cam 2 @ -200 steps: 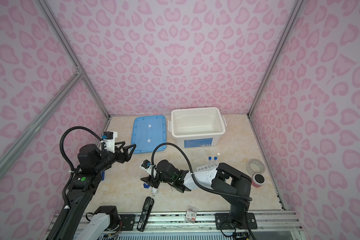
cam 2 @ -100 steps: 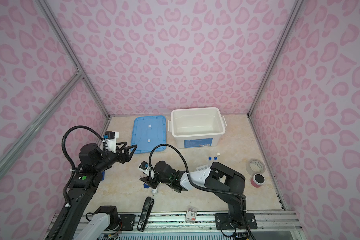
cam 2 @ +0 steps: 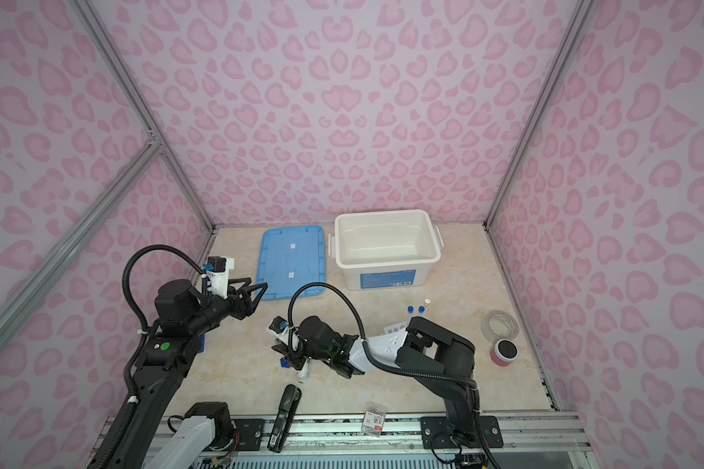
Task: Organize the chemistry lab equipment
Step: 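Close the right gripper on the measuring cylinder and lift it, then carry the measuring cylinder with the right gripper to the white bin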
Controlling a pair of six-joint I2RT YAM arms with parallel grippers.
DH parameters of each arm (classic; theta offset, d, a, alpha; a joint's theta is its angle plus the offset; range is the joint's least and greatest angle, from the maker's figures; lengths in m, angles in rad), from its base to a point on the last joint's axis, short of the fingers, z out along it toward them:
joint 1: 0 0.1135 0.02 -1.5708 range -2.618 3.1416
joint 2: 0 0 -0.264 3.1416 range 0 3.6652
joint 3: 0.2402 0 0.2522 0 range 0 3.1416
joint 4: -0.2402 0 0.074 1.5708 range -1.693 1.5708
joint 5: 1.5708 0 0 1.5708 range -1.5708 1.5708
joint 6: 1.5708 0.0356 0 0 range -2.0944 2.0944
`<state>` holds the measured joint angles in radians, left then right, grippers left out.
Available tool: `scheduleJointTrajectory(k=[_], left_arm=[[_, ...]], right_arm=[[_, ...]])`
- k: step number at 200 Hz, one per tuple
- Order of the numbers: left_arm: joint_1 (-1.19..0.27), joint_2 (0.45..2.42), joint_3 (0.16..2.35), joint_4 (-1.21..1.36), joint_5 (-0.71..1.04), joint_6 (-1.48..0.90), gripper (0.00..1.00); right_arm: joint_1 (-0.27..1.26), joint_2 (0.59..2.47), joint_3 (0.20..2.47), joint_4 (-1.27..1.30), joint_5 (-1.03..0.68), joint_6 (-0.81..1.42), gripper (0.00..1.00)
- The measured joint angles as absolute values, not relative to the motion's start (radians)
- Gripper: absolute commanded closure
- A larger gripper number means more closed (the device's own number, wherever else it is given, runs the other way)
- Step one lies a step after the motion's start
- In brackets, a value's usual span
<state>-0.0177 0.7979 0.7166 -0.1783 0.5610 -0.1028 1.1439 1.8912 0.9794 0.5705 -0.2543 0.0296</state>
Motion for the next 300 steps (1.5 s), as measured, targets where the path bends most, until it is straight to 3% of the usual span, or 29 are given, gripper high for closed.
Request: scheduleJointTrajectory(k=[85,169,238,300], left_arm=[[-0.018,0.802,0.721,-0.179,0.562,-0.095,0.42],[-0.018,0.796,0.724,-0.183,0.566,-0.085,0.43],[-0.018,0.846,0.814,-0.184,0.575,-0.078,0.44],[-0.039,0.913,0.855,-0.17,0.598,-0.081,0.44]], right_arm=[[1.145,1.869,0.973,0.563,-0.199,0.036,0.91],[1.106,1.743,0.955,0.522,-0.158,0.076,0.91],[0.982,1.521,1.083,0.21,-0.15,0.033,0.9],[0.862,1.449,1.169,0.044,-0.132,0.011,0.9]])
